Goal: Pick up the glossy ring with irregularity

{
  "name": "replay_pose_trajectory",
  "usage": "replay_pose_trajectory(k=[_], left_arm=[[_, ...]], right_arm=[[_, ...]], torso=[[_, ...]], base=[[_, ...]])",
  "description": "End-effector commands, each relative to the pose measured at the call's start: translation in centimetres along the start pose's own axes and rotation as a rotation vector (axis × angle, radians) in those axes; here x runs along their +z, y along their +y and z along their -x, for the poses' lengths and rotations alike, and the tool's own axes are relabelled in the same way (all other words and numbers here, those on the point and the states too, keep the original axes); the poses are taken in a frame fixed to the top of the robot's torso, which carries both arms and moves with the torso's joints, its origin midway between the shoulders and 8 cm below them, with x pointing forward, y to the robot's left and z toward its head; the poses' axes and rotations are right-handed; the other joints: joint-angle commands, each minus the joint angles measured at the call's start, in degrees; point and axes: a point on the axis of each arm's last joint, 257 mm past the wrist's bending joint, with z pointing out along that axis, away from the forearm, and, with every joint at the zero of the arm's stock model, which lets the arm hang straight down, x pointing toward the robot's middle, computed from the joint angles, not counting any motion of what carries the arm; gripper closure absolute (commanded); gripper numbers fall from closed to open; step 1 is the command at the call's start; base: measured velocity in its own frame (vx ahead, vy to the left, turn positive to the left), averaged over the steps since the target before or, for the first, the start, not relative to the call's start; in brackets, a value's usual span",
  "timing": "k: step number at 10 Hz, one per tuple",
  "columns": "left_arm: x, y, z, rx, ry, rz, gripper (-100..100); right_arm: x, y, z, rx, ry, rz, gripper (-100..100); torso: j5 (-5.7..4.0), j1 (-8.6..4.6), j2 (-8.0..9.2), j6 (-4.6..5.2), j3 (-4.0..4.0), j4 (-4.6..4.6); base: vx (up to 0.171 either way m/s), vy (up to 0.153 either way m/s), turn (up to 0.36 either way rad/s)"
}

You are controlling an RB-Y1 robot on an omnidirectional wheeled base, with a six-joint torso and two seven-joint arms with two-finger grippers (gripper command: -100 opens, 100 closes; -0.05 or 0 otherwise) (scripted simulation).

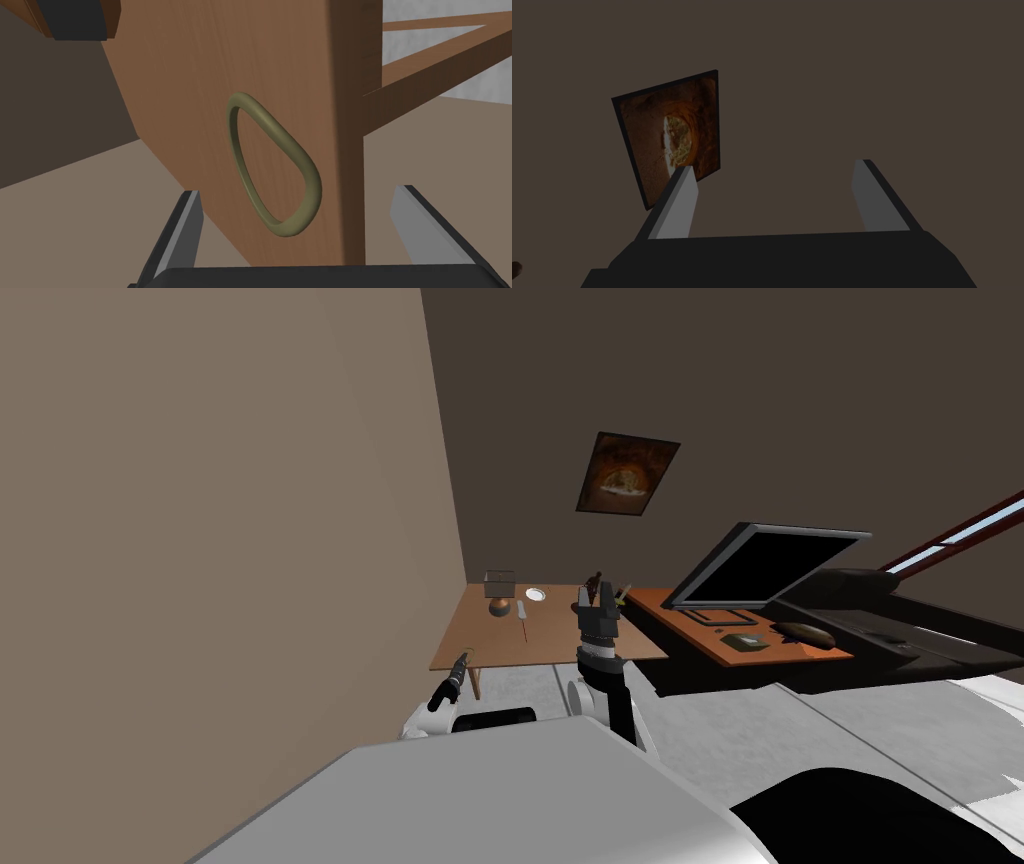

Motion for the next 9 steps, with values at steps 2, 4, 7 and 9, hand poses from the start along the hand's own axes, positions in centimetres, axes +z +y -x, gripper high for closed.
replay_pose_trajectory(k=[2,4,7,9], left_arm=[[-0.3,1.2,3.0,-0.025,-0.031,0.008,-100],[-0.7,2.4,6.0,-0.049,-0.064,0.013,-100],[-1.3,3.4,9.2,-0.074,-0.099,0.017,-100],[-2.0,4.2,12.4,-0.098,-0.135,0.018,-100]], right_arm=[[0.0,0.0,0.0,0.0,0.0,0.0,0],[0.0,0.0,0.0,0.0,0.0,0.0,0],[0.0,0.0,0.0,0.0,0.0,0.0,0],[0.0,0.0,0.0,0.0,0.0,0.0,0]], torso=[[-0.01,-0.04,0.0,0.0,0.0,0.0],[-0.08,-0.38,0.02,0.03,0.01,0.0],[-0.06,-0.25,0.05,0.02,0.03,0.01],[-0.07,-0.29,0.04,0.01,0.02,0.01]], base=[[-0.002,-0.028,-0.145],[-0.002,-0.099,-0.269],[-0.005,-0.055,-0.137],[-0.004,-0.078,-0.209]])
